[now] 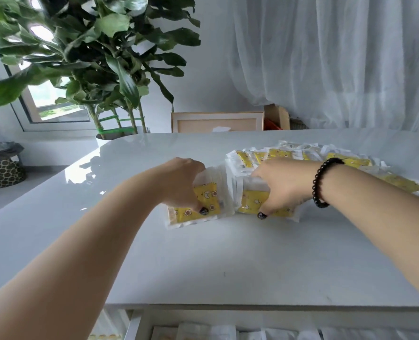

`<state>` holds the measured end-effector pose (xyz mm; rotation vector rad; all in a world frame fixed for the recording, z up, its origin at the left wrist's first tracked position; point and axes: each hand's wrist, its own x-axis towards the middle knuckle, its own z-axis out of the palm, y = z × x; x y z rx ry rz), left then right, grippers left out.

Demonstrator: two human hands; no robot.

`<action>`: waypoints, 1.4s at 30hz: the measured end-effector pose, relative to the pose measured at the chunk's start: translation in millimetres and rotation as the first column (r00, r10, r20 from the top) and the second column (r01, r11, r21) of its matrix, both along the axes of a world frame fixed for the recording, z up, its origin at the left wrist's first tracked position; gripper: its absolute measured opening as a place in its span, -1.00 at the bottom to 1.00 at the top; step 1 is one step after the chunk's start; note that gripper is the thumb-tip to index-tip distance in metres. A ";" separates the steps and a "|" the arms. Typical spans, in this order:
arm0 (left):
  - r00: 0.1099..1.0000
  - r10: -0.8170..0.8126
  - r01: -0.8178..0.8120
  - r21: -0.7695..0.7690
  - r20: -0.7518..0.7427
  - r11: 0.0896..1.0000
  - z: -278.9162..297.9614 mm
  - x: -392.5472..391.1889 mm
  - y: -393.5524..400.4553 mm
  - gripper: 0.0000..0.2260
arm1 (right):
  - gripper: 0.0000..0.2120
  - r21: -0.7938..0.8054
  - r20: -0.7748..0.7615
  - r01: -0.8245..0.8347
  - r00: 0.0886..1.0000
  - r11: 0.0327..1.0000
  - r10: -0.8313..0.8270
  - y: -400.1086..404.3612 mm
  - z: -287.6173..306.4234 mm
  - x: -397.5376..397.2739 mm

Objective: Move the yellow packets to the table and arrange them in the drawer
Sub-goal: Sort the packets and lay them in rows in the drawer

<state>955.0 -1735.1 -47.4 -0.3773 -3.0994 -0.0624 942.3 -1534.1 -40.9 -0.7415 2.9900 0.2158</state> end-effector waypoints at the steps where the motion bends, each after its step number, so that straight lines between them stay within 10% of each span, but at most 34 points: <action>1: 1.000 -0.009 0.009 0.001 -0.021 1.000 1.0 0.8 0.5 -0.58 | -0.57 0.017 0.006 0.003 1.000 1.000 -0.004 -1.4 -0.2 0.3; 13: 0.996 -0.052 0.041 -0.144 -0.074 0.989 -8.3 10.2 18.5 -0.75 | -0.64 0.050 0.118 0.071 0.990 0.996 -0.076 -2.8 -4.9 5.0; 22: 0.988 0.029 -0.070 -0.279 -0.150 0.958 -19.6 52.5 42.5 -0.73 | -0.90 -0.063 -0.175 0.043 0.983 0.997 -0.053 5.0 -27.2 54.1; 32: 0.996 0.086 -0.083 0.134 -0.013 0.987 29.8 149.9 49.1 -0.81 | -0.92 -0.205 -0.199 -0.080 0.979 0.975 0.038 37.1 0.7 162.3; 42: 0.995 0.019 -0.029 0.102 0.097 0.994 6.3 229.8 56.9 -0.75 | -0.75 0.170 0.236 -0.038 0.972 0.985 -0.003 75.8 -84.6 221.4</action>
